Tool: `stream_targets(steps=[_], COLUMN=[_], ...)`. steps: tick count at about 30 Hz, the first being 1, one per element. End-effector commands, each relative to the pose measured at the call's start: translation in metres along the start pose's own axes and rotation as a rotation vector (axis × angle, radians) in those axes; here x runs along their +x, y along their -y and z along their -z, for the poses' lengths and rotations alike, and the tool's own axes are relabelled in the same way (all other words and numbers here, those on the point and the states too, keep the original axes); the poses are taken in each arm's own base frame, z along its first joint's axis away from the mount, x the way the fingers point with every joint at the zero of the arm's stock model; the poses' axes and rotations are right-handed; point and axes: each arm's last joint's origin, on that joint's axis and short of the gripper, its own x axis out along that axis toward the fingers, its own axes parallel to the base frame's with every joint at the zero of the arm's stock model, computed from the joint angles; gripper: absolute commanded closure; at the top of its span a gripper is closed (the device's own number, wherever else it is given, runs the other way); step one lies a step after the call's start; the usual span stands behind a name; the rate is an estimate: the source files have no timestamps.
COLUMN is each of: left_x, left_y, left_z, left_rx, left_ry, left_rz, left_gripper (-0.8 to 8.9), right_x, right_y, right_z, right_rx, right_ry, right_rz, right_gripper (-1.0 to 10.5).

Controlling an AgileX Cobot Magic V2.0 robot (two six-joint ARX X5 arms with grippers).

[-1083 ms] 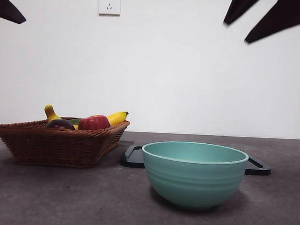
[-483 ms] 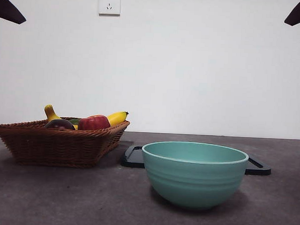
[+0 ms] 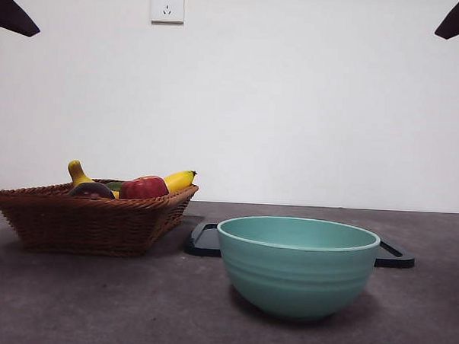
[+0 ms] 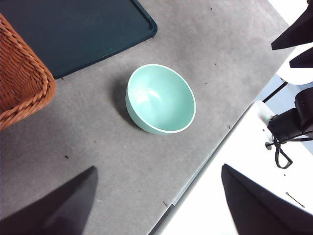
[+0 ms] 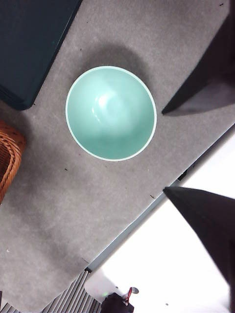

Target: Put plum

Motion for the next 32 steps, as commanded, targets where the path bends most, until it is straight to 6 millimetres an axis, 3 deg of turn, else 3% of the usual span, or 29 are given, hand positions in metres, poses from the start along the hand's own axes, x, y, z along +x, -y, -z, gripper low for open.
stream_targets(steps=[1,4,5,32], left_x=[-0.0007,-0.0007,-0.0007,-0.0007], left_y=[0.0018,0.0018,0.0018,0.0018], left_z=[-0.0035,-0.0036,-0.0036,-0.0037], left_rx=[0.020,0.021,0.020,0.021], left_ry=[0.008,0.009,0.008,0.010], left_rz=[0.008,0.008,0.008,0.008], left_gripper=[5.83,7.90,8.05,8.06], right_x=[-0.0021,-0.0021,-0.0021,-0.0022], right_y=[-0.0031,-0.0031,-0.0031,-0.0036], right_z=[-0.0039,-0.0039,-0.0039,-0.0060], right_rx=[-0.025,-0.032,-0.033,-0.042], right_ry=[0.012,0.012,0.012,0.033], right_rz=[-0.009,-0.009,-0.009,-0.014], right_gripper=[7.8,9.3,9.4,9.4])
